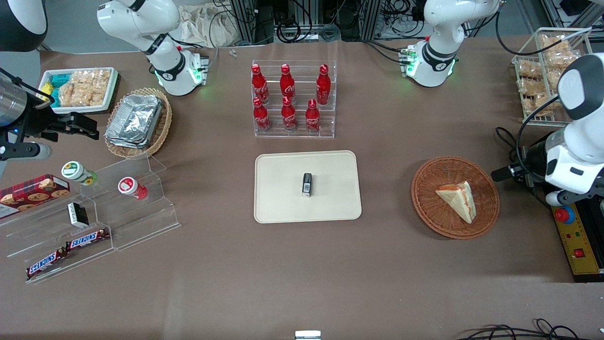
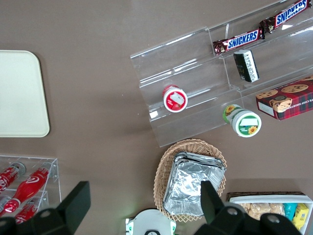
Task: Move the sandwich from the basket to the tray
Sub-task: 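Move the left gripper down over the wrapped sandwich in the wicker basket, then close the left gripper on the wrapped sandwich, then lift the sandwich out of the basket with the left gripper, then carry the sandwich over the cream tray and lower it beside the black box, then open the left gripper and raise it back toward the basket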
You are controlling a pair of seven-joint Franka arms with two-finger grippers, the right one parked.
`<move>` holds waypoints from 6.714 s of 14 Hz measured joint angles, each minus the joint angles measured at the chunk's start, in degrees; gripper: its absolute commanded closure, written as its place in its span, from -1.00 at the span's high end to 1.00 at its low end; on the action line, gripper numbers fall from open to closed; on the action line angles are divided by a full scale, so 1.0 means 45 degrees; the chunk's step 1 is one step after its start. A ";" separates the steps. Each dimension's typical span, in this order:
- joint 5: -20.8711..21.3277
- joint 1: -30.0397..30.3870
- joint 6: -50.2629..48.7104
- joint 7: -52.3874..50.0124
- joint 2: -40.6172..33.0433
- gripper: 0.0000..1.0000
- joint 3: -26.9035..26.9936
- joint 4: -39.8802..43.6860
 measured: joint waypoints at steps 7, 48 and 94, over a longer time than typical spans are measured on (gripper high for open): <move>0.1242 -0.0227 0.3163 -0.4032 0.0758 1.00 -0.0110 -0.2033; 0.1449 -0.0737 -0.3387 -0.1281 0.2306 -0.98 -0.3729 0.5037; 0.0067 0.3188 -0.2370 0.2752 -0.1969 1.00 -0.4696 0.0380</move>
